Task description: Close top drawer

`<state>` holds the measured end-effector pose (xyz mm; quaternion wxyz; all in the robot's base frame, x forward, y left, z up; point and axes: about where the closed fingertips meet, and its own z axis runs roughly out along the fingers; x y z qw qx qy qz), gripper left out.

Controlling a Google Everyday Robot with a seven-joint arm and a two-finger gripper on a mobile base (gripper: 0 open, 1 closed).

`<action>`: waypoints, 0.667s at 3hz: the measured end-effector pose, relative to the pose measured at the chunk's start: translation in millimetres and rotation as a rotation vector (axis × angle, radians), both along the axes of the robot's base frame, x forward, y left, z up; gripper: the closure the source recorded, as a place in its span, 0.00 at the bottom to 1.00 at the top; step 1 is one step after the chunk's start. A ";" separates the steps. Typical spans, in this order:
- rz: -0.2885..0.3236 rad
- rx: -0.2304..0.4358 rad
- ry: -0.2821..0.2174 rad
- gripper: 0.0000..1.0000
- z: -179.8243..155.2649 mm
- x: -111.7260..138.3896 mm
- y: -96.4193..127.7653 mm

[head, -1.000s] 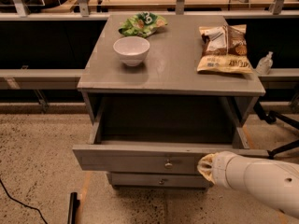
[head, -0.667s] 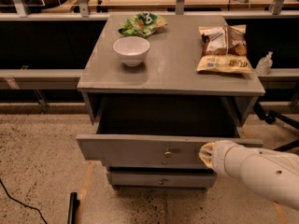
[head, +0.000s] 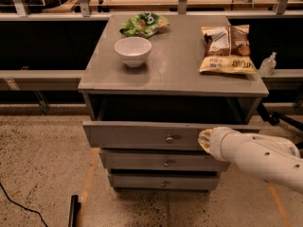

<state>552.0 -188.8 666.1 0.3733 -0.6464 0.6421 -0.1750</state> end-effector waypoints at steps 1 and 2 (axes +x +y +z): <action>0.019 0.016 -0.003 1.00 -7.3 24.4 10.3; 0.018 0.041 0.008 1.00 -14.5 41.0 15.0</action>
Offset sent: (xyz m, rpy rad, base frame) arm 0.0622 0.0121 -0.0224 0.0734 0.0240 0.0150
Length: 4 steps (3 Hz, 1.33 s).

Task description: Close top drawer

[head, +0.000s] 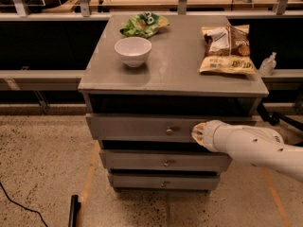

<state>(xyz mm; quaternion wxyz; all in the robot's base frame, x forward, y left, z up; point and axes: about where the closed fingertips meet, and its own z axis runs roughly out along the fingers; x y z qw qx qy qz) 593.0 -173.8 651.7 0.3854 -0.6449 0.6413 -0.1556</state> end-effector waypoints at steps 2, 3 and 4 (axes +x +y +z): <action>0.019 0.127 0.057 1.00 15.1 -6.8 7.6; 0.012 0.258 0.085 1.00 72.9 -28.4 2.9; -0.055 0.387 0.149 1.00 130.5 -52.6 -26.5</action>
Offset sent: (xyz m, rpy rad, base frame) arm -0.0840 -0.0188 0.0433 0.2812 0.2740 0.0844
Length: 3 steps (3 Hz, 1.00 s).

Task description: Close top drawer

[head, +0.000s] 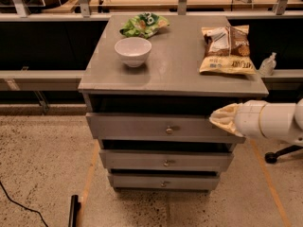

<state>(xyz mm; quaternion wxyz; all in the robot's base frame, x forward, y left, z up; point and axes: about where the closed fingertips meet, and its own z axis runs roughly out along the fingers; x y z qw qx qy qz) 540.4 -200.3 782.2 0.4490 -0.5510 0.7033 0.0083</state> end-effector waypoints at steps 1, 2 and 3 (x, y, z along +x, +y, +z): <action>0.008 0.087 0.041 1.00 49.3 -18.6 -16.2; 0.061 0.180 0.023 1.00 82.6 -41.7 -16.3; 0.077 0.181 0.006 0.82 87.2 -45.4 -14.8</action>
Offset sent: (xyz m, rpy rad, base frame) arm -0.0772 -0.0130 0.1401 0.2720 -0.1067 0.1833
